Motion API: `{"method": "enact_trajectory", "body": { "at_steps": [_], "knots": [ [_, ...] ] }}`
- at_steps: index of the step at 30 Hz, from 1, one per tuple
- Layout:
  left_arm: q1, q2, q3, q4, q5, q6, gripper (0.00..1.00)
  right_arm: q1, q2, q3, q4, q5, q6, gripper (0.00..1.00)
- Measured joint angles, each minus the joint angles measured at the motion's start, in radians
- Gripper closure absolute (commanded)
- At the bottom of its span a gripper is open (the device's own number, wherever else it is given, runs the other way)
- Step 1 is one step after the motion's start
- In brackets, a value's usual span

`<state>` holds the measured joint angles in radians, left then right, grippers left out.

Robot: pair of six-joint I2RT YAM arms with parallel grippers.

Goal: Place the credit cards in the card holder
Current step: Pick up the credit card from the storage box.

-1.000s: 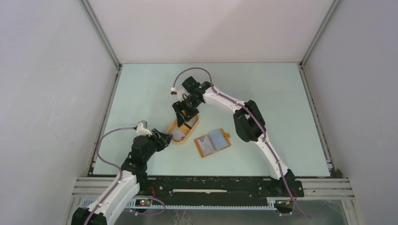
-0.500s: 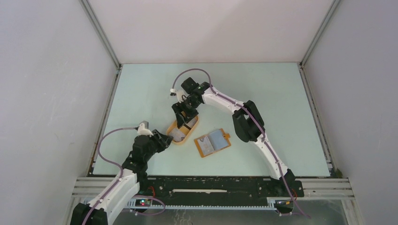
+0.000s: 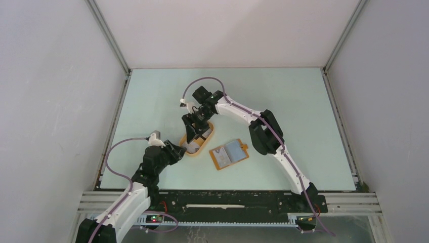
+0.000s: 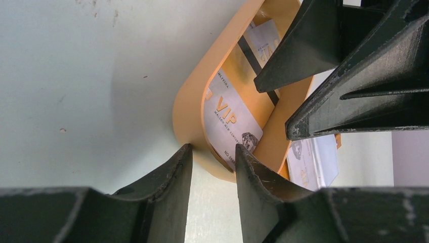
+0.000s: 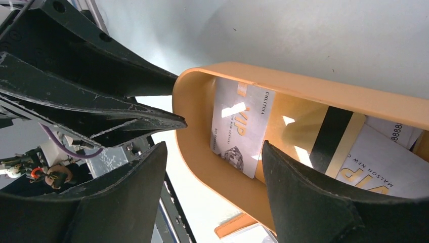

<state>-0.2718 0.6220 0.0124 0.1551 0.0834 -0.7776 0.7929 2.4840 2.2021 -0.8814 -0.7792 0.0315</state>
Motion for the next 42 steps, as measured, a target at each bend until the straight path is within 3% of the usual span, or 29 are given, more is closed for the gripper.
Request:
{"method": "enact_trajectory", "body": {
  "at_steps": [5,17,33,42],
  "knots": [
    [0.0,0.0,0.0,0.0,0.0,0.0,0.59,-0.002,0.0,0.0,0.0,0.037,-0.003,0.23],
    [0.0,-0.001,0.0,0.0,0.0,0.002,0.61,-0.026,-0.023,0.0,-0.013,0.327,-0.058,0.21],
    [0.0,-0.001,0.0,0.001,0.01,0.003,0.61,0.008,-0.023,0.013,-0.025,0.469,-0.108,0.1],
    [0.0,-0.001,0.0,0.001,0.014,0.01,0.61,0.012,-0.013,0.039,-0.064,0.455,-0.125,0.09]
  ]
}}
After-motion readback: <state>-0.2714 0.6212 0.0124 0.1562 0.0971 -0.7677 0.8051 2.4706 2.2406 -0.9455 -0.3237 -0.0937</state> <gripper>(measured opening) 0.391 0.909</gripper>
